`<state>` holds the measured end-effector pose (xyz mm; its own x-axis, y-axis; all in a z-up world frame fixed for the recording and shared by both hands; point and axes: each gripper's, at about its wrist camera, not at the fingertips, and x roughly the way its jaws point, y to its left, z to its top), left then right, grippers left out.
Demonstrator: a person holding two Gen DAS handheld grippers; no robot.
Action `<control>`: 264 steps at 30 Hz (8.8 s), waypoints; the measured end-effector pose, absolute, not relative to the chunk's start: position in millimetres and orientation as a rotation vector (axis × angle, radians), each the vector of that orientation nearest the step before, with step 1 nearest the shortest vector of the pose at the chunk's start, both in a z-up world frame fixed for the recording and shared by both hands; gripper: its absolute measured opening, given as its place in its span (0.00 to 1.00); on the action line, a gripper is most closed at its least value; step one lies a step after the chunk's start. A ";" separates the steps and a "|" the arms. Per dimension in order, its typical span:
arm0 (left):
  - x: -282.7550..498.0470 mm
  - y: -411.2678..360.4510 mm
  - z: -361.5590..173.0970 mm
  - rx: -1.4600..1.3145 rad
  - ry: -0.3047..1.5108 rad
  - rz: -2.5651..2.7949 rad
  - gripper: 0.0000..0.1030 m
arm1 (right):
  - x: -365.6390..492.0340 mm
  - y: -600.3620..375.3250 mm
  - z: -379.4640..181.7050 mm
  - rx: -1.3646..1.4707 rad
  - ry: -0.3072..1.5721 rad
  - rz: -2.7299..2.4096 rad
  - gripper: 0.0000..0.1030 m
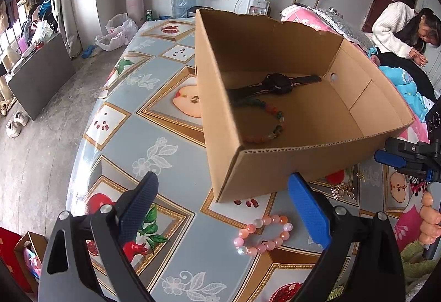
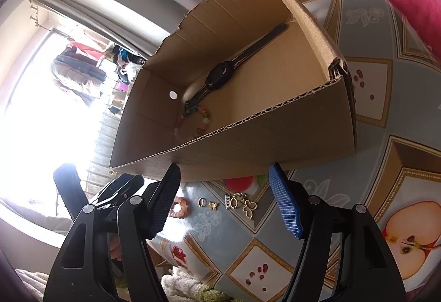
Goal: Organize jewelry
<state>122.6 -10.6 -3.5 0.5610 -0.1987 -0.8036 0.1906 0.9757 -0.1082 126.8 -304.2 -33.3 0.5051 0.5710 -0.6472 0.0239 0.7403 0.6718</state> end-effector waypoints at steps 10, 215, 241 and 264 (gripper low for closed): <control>124.2 -9.9 -3.0 -0.009 0.948 -0.229 0.91 | 125.6 -303.9 -33.7 0.680 1.001 0.360 0.63; 66.7 -109.1 -45.1 0.267 0.885 -0.529 0.24 | 59.7 -228.3 -60.7 0.106 1.014 0.337 0.13; 82.4 -121.1 -59.0 0.313 0.899 -0.527 0.16 | 56.1 -251.9 -52.9 0.183 0.986 0.335 0.16; 72.9 -103.9 -57.8 0.265 0.902 -0.503 0.10 | 60.0 -241.1 -45.3 0.121 0.970 0.346 0.20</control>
